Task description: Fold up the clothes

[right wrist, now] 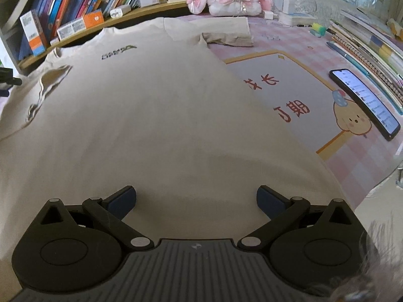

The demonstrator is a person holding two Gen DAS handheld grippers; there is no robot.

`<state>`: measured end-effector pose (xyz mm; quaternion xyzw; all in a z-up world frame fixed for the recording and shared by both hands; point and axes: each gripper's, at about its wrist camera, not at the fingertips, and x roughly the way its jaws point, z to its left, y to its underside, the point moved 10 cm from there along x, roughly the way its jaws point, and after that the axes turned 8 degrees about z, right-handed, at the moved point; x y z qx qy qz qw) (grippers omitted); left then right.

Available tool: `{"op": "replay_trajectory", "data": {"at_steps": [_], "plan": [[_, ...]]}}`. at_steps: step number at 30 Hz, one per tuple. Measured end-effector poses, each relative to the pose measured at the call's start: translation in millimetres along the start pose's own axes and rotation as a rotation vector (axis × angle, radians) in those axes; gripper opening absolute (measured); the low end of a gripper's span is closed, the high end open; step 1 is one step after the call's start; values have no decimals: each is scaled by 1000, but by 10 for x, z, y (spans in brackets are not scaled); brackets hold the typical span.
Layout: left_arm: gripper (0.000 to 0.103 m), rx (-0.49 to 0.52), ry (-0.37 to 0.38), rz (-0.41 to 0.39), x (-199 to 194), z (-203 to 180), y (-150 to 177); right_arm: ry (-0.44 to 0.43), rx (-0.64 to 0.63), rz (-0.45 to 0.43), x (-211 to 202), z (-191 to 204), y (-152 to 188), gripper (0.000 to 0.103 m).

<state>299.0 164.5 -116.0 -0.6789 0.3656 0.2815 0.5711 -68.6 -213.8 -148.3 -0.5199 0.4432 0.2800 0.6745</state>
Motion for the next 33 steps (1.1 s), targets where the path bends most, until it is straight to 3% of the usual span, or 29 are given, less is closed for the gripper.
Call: {"op": "replay_trajectory", "data": {"at_steps": [4, 6, 10, 17, 20, 26, 33], "plan": [[3, -188, 44, -12, 7, 381, -49, 20, 5, 7, -20, 7, 61, 103], [7, -214, 64, 8, 46, 437, -32, 27, 12, 9, -27, 6, 83, 103], [21, -202, 72, 10, 7, 452, -27, 41, 18, 9, -26, 11, 92, 103], [24, -174, 136, -15, -388, 390, 271, 44, 35, 9, -33, 49, 96, 103], [24, -117, 168, -42, -642, 209, 466, 43, 49, 5, -36, 65, 94, 103], [46, 37, 174, -77, -1091, -259, 972, 36, 49, -17, -87, 186, 63, 103], [64, 40, 143, -26, -1403, -492, 1665, 24, 13, -52, -222, 349, 84, 103]]}}
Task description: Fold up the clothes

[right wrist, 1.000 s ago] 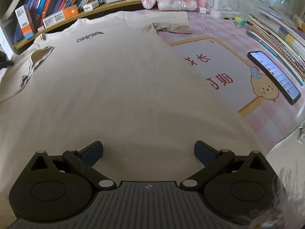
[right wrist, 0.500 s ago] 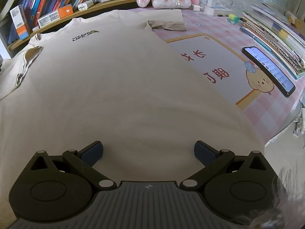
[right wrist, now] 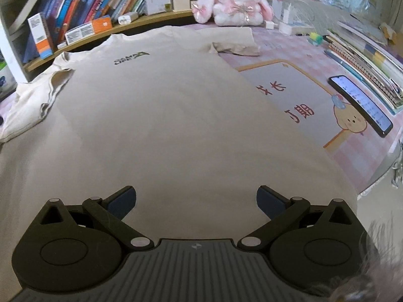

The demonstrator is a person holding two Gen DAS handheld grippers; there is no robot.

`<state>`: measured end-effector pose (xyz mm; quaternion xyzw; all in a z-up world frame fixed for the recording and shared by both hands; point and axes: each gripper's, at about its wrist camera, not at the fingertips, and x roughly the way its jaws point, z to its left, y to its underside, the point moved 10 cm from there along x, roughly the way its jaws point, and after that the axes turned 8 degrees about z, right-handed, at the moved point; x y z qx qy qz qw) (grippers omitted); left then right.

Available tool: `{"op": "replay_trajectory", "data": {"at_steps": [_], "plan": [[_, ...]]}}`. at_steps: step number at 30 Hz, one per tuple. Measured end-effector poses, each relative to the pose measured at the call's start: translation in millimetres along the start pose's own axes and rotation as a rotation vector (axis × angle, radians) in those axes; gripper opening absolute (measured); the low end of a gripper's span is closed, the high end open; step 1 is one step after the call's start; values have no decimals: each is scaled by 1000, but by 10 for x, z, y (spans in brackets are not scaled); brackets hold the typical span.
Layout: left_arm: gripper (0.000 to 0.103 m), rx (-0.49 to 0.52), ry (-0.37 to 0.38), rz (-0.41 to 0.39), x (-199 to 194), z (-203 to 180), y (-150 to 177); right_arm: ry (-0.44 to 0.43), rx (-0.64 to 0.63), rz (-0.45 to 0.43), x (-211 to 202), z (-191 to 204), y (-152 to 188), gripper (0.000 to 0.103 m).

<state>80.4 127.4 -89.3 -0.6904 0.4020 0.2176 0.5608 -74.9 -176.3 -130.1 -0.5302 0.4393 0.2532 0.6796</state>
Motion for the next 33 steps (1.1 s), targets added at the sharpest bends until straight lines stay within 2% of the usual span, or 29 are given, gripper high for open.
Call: {"op": "replay_trajectory", "data": {"at_steps": [5, 8, 13, 18, 27, 33], "plan": [[70, 19, -31, 58, -52, -183, 415, -6, -34, -22, -90, 62, 17, 103], [72, 44, -52, 73, -83, -295, 551, -22, -68, -37, -115, 69, -11, 103], [76, 38, -99, 46, -188, -433, 595, -72, -133, -59, -106, 21, -122, 103], [78, -32, -182, 21, -261, -641, 646, -121, -198, -82, -101, -27, -229, 103], [79, -89, -284, 8, -248, -1353, 982, -249, -264, -78, 0, -594, -512, 103], [82, -75, -329, 15, -303, -1637, 1119, -320, -308, -64, 27, -737, -538, 103]]}}
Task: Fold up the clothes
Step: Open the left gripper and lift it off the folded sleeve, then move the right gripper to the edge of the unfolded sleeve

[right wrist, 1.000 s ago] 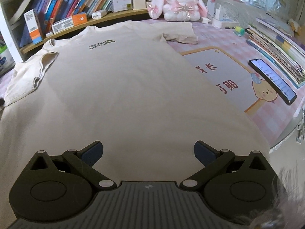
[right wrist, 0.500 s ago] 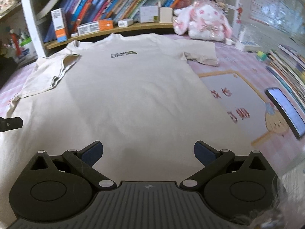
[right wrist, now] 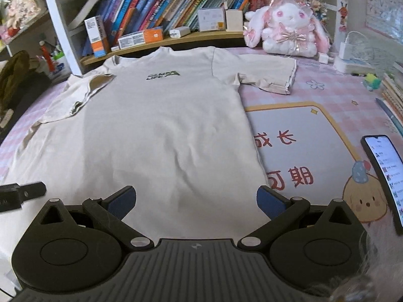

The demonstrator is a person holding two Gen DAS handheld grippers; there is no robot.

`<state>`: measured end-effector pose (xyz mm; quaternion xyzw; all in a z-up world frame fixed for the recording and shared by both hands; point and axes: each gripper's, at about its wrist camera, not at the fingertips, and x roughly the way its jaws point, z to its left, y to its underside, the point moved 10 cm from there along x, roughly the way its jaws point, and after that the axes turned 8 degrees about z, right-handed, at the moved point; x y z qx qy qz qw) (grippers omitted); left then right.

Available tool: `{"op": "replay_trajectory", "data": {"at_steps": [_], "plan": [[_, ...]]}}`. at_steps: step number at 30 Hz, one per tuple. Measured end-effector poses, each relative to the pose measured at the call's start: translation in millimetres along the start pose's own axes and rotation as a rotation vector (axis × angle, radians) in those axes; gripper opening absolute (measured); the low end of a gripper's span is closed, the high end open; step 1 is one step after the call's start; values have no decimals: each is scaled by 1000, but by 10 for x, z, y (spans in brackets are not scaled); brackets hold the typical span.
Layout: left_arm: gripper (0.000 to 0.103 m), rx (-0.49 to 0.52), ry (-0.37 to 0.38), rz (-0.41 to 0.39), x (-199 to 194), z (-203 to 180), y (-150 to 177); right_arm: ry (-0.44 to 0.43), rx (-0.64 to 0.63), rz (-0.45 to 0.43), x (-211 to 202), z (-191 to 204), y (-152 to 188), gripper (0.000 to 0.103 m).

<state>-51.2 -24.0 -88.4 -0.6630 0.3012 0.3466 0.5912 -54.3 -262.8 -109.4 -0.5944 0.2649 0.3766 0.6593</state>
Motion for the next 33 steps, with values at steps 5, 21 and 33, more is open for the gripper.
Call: {"op": "replay_trajectory", "data": {"at_steps": [5, 21, 33], "plan": [[83, -16, -26, -8, -49, -7, 9, -39, -20, 2, -19, -48, 6, 103], [85, 5, 79, -30, 61, 170, -225, 37, 36, -21, -25, 62, -126, 103], [85, 13, 239, -2, 270, 209, -285, 146, 79, -20, -91, 131, -80, 103]]}}
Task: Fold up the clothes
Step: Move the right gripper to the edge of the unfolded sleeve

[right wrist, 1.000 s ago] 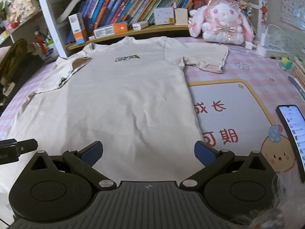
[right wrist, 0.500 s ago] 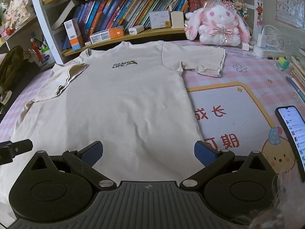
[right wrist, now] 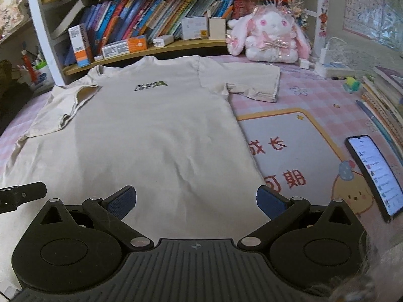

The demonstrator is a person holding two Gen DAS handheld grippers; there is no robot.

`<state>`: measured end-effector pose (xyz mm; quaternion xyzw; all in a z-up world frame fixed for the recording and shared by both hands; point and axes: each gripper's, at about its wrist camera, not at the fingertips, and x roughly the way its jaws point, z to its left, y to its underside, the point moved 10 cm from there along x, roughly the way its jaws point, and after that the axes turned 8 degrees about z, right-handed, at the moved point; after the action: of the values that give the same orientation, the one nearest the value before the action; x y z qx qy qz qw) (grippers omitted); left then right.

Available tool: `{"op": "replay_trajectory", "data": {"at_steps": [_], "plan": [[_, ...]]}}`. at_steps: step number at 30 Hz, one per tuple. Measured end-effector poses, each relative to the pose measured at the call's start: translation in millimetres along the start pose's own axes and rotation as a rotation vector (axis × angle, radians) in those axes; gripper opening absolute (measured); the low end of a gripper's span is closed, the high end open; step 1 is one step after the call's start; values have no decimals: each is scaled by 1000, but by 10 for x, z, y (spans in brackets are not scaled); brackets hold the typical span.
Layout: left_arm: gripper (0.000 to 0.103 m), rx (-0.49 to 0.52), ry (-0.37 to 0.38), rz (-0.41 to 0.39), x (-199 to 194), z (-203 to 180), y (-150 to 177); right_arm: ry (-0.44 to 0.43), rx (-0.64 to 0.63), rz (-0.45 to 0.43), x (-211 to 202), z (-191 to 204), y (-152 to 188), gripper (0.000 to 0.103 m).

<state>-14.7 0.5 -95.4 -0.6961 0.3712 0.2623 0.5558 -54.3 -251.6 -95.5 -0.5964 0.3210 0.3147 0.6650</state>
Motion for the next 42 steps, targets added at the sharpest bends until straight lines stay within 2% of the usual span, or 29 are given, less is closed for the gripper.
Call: {"op": "replay_trajectory", "data": {"at_steps": [6, 15, 19, 23, 28, 31, 34, 35, 38, 42], "plan": [[85, -29, -10, -19, -15, 124, -55, 32, 39, -11, 3, -47, -110, 103], [85, -109, -88, -14, 52, 222, -83, -8, 25, -5, 193, -101, -358, 103], [85, -150, -146, -15, 96, 168, -118, -38, 26, -22, 343, -293, -596, 103], [85, -145, -194, -7, 164, -58, -143, -70, 49, -32, 521, -591, -878, 103], [85, -154, -262, 25, 271, -290, -86, -158, 103, -15, 824, -1009, -1181, 103], [85, -173, -296, 48, 288, -376, -13, -236, 166, 40, 1023, -1214, -1295, 102], [85, -192, -330, 71, 303, -463, 61, -369, 289, 120, 1201, -1344, -1350, 97], [85, -194, -340, 75, 301, -491, 72, -409, 339, 141, 1252, -1375, -1368, 91], [85, -192, -364, 78, 280, -566, 69, -528, 501, 185, 1387, -1434, -1464, 85], [85, -206, -391, 74, 232, -576, 51, -623, 714, 220, 1553, -1535, -1583, 81]]}}
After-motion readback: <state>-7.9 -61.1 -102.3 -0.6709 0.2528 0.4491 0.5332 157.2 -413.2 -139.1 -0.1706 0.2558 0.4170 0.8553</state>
